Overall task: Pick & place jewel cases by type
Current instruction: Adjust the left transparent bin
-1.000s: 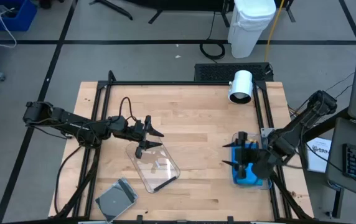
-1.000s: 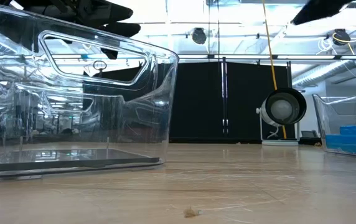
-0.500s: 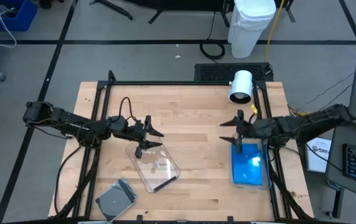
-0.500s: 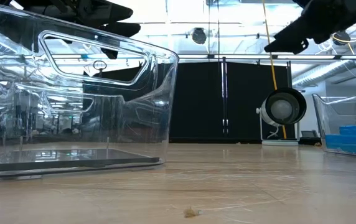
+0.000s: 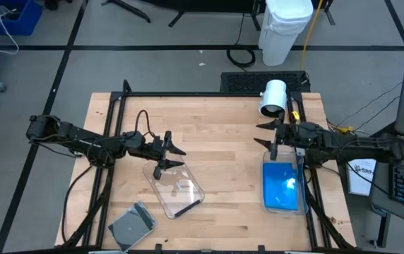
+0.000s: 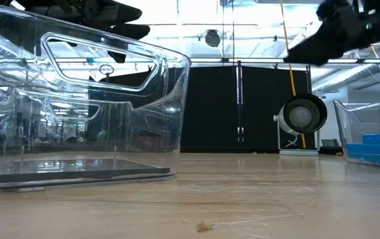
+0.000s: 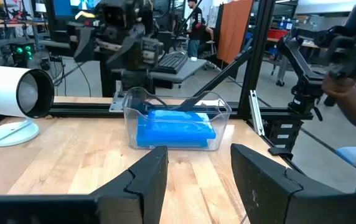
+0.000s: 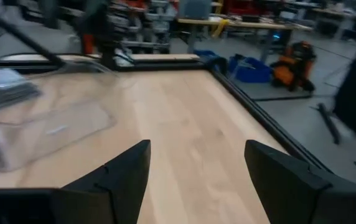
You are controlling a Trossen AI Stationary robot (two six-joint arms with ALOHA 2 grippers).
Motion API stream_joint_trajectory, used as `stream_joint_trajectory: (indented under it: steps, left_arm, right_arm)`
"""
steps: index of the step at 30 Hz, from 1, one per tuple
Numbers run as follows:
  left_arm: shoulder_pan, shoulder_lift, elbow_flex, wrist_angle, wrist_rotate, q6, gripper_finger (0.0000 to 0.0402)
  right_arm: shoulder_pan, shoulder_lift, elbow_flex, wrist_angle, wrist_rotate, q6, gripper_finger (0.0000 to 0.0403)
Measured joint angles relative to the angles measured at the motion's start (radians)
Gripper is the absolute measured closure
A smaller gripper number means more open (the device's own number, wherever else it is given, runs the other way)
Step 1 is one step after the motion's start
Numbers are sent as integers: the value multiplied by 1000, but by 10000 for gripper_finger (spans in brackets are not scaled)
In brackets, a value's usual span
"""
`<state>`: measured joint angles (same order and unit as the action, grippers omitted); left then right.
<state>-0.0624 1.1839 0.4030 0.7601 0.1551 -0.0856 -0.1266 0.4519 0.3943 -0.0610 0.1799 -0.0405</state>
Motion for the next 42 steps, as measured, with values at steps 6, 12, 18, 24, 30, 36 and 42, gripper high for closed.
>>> stream_joint_trajectory:
  steps: [6, 12, 18, 24, 30, 36, 42]
  left_arm:
    - [0, 0, 0, 0, 0, 0, 220]
    - [0, 0, 0, 0, 0, 0, 220]
    - [0, 0, 0, 0, 0, -1, 220]
    - [0, 0, 0, 0, 0, -1, 220]
    - [0, 0, 0, 0, 0, -1, 220]
    - [0, 0, 0, 0, 0, -1, 220]
    - [0, 0, 0, 0, 0, -1, 220]
  right_arm:
    - [-94, -78, -154, 147, 1, 9, 152]
    - [-160, -158, -278, 237, 1, 2, 152]
    - [-194, -228, -330, 255, 0, 2, 152]
    - [-195, -277, -340, 239, -26, -22, 152]
    - [-195, -347, -342, 188, -25, -37, 152]
    - [-195, -435, -343, 160, -25, -61, 152]
    - [-195, -450, -344, 145, -27, -69, 152]
